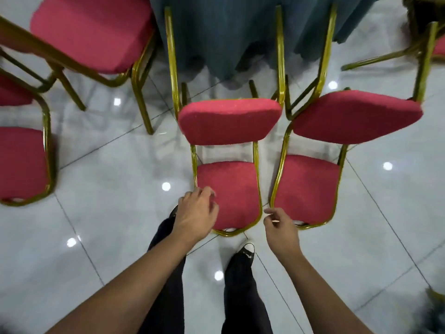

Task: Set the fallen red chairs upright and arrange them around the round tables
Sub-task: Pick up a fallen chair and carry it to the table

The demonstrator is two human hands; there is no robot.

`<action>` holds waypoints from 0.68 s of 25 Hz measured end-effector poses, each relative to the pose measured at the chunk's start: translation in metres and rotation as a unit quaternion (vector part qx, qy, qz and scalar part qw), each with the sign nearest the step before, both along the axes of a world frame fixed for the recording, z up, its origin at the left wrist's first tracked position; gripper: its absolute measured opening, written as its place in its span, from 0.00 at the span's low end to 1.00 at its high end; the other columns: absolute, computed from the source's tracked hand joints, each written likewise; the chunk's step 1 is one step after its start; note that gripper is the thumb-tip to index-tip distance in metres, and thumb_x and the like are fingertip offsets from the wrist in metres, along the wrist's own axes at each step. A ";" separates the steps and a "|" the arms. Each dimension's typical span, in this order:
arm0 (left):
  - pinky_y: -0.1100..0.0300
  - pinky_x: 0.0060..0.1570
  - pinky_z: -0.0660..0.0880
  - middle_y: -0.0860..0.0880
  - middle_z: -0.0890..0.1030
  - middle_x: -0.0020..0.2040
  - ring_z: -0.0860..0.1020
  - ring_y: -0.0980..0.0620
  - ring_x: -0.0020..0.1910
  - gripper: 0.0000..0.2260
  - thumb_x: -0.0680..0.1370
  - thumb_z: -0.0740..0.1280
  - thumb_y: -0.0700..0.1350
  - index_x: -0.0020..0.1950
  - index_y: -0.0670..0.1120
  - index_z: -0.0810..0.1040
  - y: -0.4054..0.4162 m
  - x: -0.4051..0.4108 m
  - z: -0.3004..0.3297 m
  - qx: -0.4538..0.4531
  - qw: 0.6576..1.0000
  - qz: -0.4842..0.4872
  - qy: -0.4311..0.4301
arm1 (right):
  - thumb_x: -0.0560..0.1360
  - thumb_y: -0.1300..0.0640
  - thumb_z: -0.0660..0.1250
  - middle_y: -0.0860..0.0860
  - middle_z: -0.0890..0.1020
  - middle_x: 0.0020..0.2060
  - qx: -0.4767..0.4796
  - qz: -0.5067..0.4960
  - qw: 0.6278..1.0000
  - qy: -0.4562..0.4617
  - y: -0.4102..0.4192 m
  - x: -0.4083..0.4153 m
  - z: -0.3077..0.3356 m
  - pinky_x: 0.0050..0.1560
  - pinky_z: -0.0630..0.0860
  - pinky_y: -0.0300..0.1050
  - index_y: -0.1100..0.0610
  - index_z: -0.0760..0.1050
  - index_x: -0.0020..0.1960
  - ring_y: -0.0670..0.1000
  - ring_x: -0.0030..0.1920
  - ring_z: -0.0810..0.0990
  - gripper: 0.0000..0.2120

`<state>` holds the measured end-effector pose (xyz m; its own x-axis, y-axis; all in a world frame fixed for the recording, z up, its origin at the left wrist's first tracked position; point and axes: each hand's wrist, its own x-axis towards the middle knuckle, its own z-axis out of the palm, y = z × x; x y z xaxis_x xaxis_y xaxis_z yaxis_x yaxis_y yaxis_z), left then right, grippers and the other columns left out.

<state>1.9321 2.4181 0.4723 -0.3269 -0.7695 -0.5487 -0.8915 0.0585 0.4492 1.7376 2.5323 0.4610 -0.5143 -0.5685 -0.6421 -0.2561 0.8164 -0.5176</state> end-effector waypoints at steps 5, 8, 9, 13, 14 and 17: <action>0.50 0.60 0.74 0.49 0.77 0.59 0.76 0.49 0.56 0.12 0.81 0.64 0.48 0.64 0.51 0.74 0.067 -0.005 -0.183 0.082 0.979 0.187 0.018 | 0.78 0.58 0.64 0.44 0.82 0.43 0.027 0.039 0.999 0.006 0.027 -0.060 -0.188 0.37 0.72 0.41 0.41 0.75 0.49 0.44 0.36 0.79 0.11; 0.55 0.56 0.74 0.47 0.76 0.61 0.76 0.50 0.55 0.17 0.81 0.64 0.47 0.69 0.50 0.71 0.098 0.001 -0.306 0.123 0.962 0.242 0.019 | 0.78 0.56 0.66 0.44 0.82 0.47 0.057 0.039 0.998 0.003 0.048 -0.075 -0.320 0.37 0.71 0.41 0.44 0.75 0.56 0.44 0.39 0.78 0.09; 0.55 0.56 0.73 0.47 0.75 0.61 0.76 0.50 0.55 0.18 0.81 0.64 0.48 0.71 0.51 0.70 0.101 0.004 -0.346 0.123 0.959 0.254 0.022 | 0.79 0.54 0.66 0.45 0.81 0.49 0.060 0.046 0.997 0.003 0.052 -0.078 -0.363 0.40 0.73 0.41 0.45 0.74 0.60 0.43 0.43 0.79 0.11; 0.45 0.60 0.75 0.42 0.75 0.62 0.77 0.40 0.59 0.24 0.81 0.63 0.50 0.76 0.52 0.63 0.096 0.022 -0.491 0.095 0.944 0.317 0.008 | 0.80 0.44 0.63 0.55 0.73 0.68 0.058 0.016 0.998 0.035 0.059 -0.083 -0.514 0.67 0.72 0.60 0.50 0.63 0.76 0.58 0.68 0.73 0.27; 0.42 0.62 0.75 0.42 0.76 0.64 0.77 0.39 0.60 0.25 0.81 0.63 0.49 0.77 0.53 0.61 0.093 0.027 -0.517 0.095 0.940 0.328 0.008 | 0.80 0.42 0.62 0.57 0.72 0.70 0.062 0.001 0.997 0.049 0.057 -0.087 -0.540 0.69 0.70 0.62 0.50 0.62 0.77 0.60 0.69 0.72 0.28; 0.43 0.66 0.74 0.46 0.76 0.67 0.77 0.42 0.63 0.29 0.80 0.65 0.50 0.78 0.57 0.57 0.087 0.036 -0.566 0.150 0.899 0.406 0.065 | 0.79 0.38 0.60 0.60 0.73 0.69 0.076 -0.043 0.996 0.030 0.051 -0.103 -0.590 0.69 0.69 0.64 0.54 0.64 0.76 0.64 0.67 0.73 0.31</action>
